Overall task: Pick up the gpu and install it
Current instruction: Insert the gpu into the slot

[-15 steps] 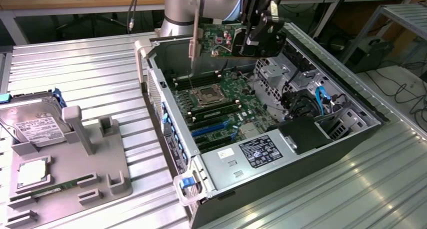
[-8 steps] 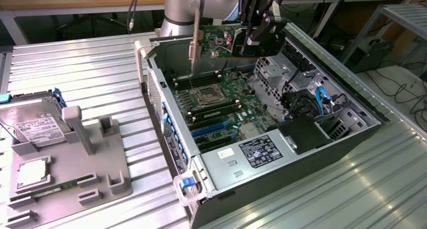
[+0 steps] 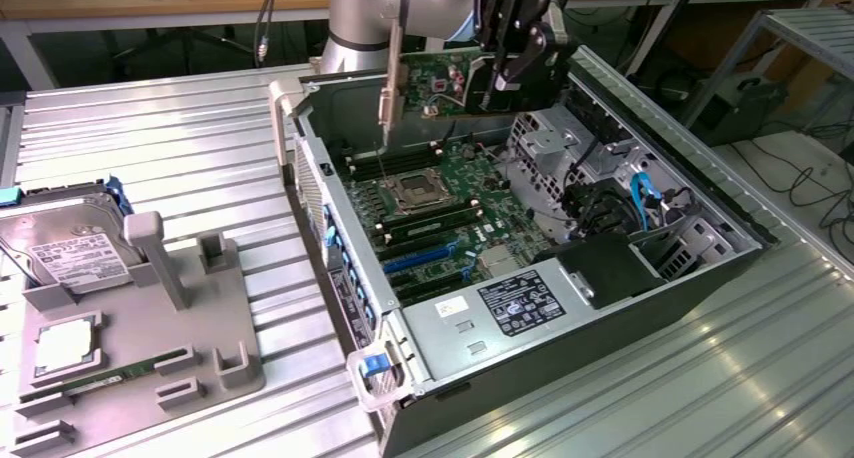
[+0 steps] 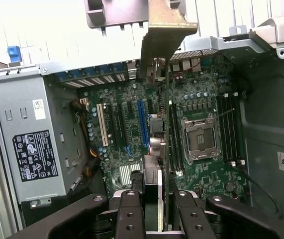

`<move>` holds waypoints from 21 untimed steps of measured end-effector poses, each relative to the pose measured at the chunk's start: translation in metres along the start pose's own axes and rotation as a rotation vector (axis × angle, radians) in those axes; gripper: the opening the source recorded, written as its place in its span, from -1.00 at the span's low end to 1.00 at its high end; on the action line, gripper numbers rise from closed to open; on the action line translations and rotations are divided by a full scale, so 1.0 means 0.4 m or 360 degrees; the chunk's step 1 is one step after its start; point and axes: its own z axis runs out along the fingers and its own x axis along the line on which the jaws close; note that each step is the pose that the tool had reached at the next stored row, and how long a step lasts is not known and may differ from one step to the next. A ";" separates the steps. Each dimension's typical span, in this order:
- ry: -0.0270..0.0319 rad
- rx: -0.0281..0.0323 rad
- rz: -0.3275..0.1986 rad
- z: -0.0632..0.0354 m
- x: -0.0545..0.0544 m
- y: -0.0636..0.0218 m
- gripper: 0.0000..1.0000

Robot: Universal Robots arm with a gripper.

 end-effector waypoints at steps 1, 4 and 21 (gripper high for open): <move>0.00000 -0.00003 -0.0014 0.000 0.000 0.000 -0.44; -0.00001 -0.00012 -0.0054 0.000 0.000 0.000 -0.44; 0.00004 -0.00062 -0.0275 0.000 0.000 0.000 -0.44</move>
